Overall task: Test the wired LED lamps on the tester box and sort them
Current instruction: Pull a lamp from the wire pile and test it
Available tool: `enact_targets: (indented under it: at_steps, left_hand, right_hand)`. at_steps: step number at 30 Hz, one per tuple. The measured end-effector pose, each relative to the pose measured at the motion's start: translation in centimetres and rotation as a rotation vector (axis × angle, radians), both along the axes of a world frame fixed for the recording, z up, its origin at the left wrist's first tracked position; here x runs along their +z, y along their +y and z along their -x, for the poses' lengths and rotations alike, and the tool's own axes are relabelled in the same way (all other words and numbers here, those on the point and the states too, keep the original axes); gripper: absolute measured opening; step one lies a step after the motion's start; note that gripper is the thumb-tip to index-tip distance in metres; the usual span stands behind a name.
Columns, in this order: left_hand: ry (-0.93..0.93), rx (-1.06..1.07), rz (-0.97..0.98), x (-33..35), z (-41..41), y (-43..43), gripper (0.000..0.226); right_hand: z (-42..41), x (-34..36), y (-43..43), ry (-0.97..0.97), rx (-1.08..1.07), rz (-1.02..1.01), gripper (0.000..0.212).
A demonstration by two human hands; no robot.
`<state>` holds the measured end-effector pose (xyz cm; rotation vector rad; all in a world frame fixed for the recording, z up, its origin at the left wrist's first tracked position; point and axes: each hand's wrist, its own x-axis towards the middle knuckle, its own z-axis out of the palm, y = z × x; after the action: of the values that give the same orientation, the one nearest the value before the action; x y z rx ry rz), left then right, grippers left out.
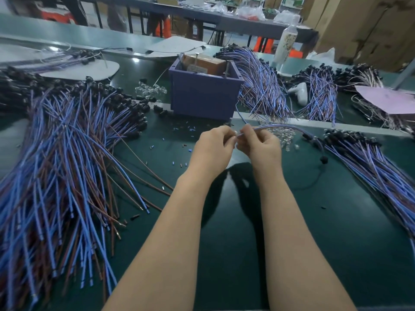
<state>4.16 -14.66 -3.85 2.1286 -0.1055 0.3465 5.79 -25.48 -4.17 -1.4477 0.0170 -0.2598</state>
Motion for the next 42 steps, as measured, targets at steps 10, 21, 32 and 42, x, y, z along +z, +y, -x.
enact_targets:
  at_steps: [10,21,32,42]
  left_hand:
    - [0.119,0.179,0.029,-0.2,-0.3,1.5,0.019]
    - [0.095,0.437,0.017,-0.1,-0.4,2.8,0.020]
    - [0.003,0.154,0.345,0.3,-0.3,1.4,0.010]
    - [-0.020,0.082,0.546,0.4,-0.2,-1.2,0.017]
  right_hand:
    - [-0.9,-0.5,-1.9,0.008,-0.330,-0.336,0.025]
    - [-0.8,0.0,-1.7,0.037,-0.338,-0.592,0.025]
    - [-0.5,0.2,-1.1,0.103,-0.255,-0.592,0.022]
    - [0.5,0.6,2.7,0.292,0.050,-0.496,0.021]
